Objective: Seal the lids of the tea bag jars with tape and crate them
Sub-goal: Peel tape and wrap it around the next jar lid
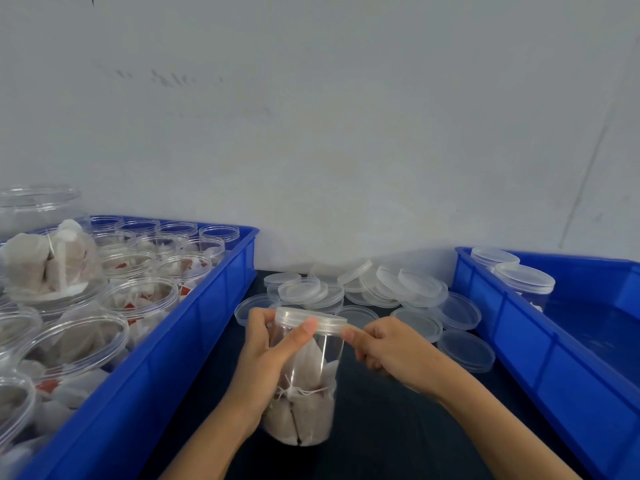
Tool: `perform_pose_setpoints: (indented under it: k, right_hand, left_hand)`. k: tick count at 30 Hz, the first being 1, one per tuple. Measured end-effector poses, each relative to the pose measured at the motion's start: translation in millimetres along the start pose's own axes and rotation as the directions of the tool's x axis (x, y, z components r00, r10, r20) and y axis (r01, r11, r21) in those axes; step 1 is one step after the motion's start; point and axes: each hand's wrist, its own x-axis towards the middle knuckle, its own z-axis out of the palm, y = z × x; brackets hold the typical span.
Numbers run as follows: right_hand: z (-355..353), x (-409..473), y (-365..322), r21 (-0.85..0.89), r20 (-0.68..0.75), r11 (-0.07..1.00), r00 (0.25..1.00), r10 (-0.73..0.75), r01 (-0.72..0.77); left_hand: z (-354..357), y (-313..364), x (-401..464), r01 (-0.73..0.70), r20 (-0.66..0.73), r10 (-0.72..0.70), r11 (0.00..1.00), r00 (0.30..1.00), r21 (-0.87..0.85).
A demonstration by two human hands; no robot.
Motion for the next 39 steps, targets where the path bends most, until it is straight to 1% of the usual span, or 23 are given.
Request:
perform_pose_setpoints:
  k: [2,5,8,10,13,15,17,20,23,25,29,32,35,39]
  right_hand:
    - [1,-1,0,-0.005,-0.008,1.0,1.0,0.011,-0.011]
    - [5,-2,-2,-0.016,-0.031,1.0,0.999,0.01,-0.011]
    - [12,-3,-3,-0.019,-0.064,1.0,0.998,0.008,-0.009]
    - [16,-3,-4,-0.029,-0.067,1.0,0.998,-0.003,0.001]
    - [18,-3,-5,0.027,-0.042,1.0,0.999,-0.004,0.005]
    - [15,-4,-8,0.09,0.01,0.996,1.0,-0.003,0.002]
    - [12,-7,-11,0.11,0.077,0.994,0.997,-0.024,0.016]
    - [6,-13,-15,0.015,0.107,0.999,0.993,-0.053,0.052]
    - [-1,-20,-19,-0.135,0.052,0.987,0.995,-0.084,0.091]
    - [-4,-23,-22,-0.219,0.01,0.972,0.997,-0.083,0.083]
    - [-4,-24,-22,-0.331,-0.009,0.943,0.999,-0.038,0.033]
    - [-6,-20,-18,-0.373,-0.056,0.928,0.997,-0.048,0.024]
    - [-4,-17,-14,-0.402,-0.04,0.915,0.998,-0.049,0.029]
    - [1,-16,-15,-0.379,-0.025,0.925,0.998,-0.05,0.037]
  left_hand:
    - [0,-1,-1,-0.044,0.017,0.044,0.999,0.999,0.027]
    - [2,-2,-3,-0.101,-0.027,0.104,0.99,0.994,0.1]
    - [4,-4,-3,-0.12,-0.043,0.135,0.96,0.99,0.254]
    - [2,-6,-1,-0.108,-0.073,0.134,0.953,0.988,0.284]
    - [1,-8,3,-0.069,-0.126,0.1,0.971,0.987,0.229]
    - [0,-7,5,-0.049,-0.145,0.074,0.984,0.987,0.171]
    - [-3,-6,7,-0.037,-0.131,0.052,0.993,0.99,0.113]
    - [-9,-4,10,-0.013,-0.088,0.018,0.998,0.996,0.056]
    - [-16,-3,12,0.018,-0.044,-0.018,1.0,0.999,0.008]
    - [-18,-4,13,0.038,-0.018,-0.038,0.999,0.999,-0.001]
    - [-20,-8,14,0.044,0.045,-0.044,0.999,0.998,-0.001]
    - [-20,-9,15,0.04,0.099,-0.038,0.999,0.994,-0.01]
    - [-19,-10,15,0.045,0.155,-0.041,0.999,0.987,-0.024]
    - [-19,-10,14,0.084,0.155,-0.071,0.993,0.985,-0.081]
